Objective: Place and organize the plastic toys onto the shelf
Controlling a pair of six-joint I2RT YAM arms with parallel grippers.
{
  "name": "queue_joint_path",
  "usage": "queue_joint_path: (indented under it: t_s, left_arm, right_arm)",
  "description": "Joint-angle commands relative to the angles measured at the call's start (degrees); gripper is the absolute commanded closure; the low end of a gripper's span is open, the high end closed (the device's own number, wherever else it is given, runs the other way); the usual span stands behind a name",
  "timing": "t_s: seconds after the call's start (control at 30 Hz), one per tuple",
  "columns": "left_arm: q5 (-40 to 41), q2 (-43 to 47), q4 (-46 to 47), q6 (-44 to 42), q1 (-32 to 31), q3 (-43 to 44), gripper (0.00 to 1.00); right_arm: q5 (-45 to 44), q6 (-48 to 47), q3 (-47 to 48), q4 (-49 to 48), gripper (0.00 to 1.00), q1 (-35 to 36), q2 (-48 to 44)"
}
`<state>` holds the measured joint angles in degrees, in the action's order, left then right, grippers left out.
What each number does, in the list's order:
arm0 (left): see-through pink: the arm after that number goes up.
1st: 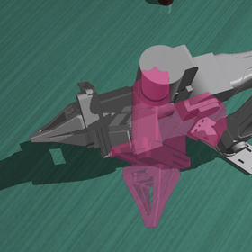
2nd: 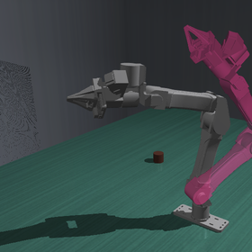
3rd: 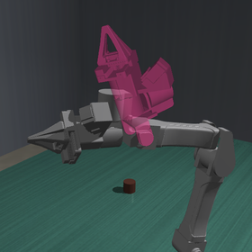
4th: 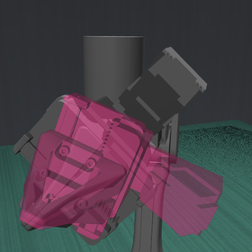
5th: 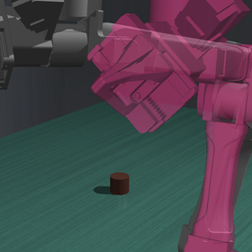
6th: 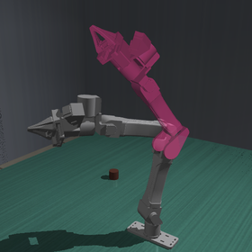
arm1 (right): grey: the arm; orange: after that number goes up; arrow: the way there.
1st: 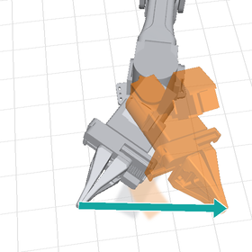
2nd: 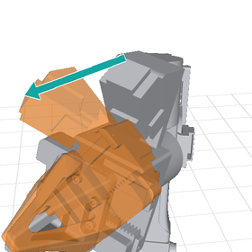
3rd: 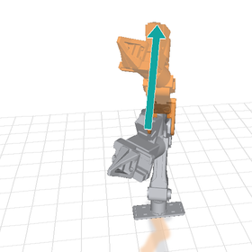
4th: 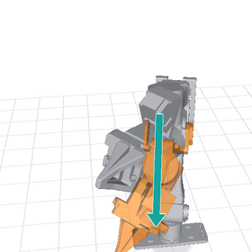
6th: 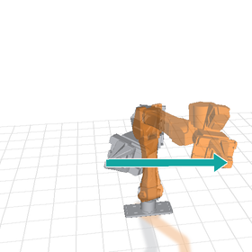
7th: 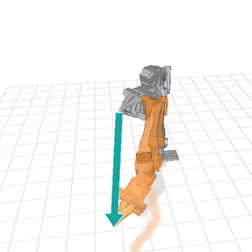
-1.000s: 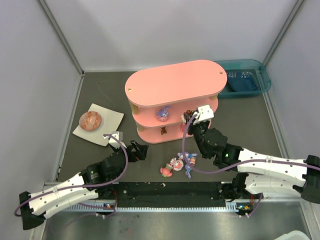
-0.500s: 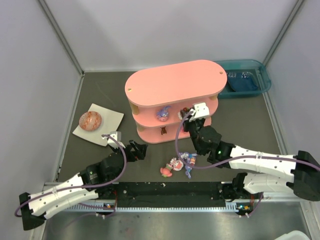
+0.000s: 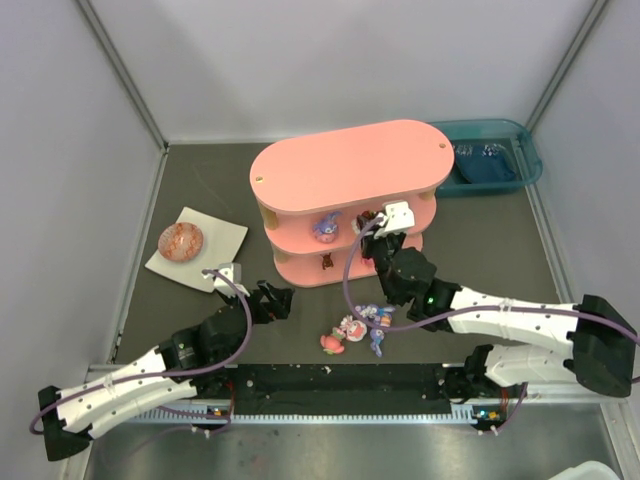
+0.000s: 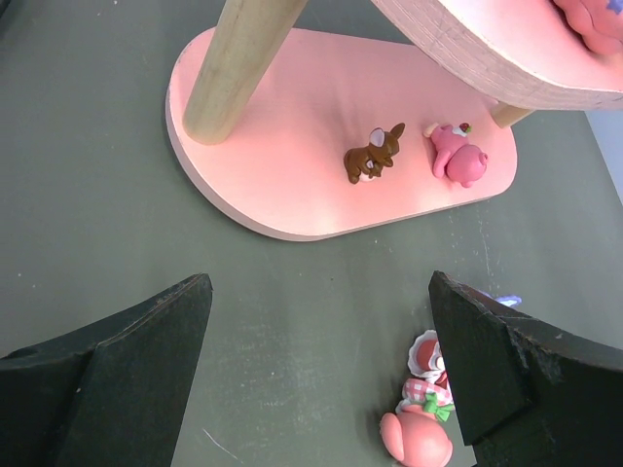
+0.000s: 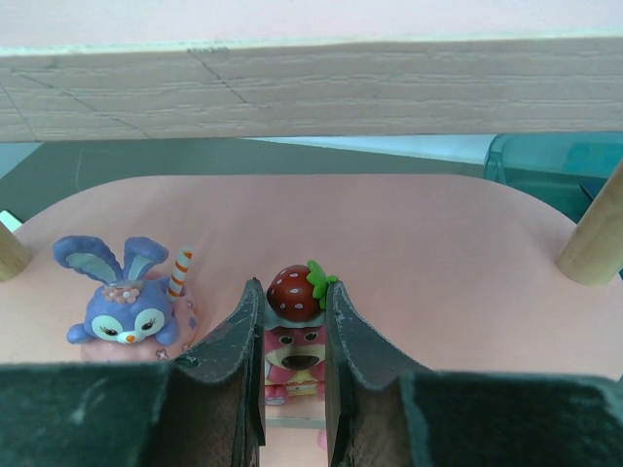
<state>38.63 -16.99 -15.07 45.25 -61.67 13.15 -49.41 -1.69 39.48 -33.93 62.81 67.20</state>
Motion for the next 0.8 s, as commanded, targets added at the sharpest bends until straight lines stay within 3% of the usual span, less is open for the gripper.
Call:
queue_joint_path:
  t_s: [0.0, 0.23, 0.77]
  left_arm:
    - [1.18, 0.38, 0.66, -0.34, -0.21, -0.05, 0.01]
    - [1.18, 0.56, 0.22, -0.08, -0.29, -0.05, 0.01]
    - [1.45, 0.65, 0.04, 0.27, -0.29, -0.40, 0.01]
  right_arm:
    - [0.63, 1.34, 3.58, -3.07, 1.00, -0.49, 1.18]
    - [0.54, 3.10, 4.02, -2.10, 1.00, -0.49, 1.80]
    - [0.45, 3.45, 2.35, -1.84, 0.69, -0.49, 1.44]
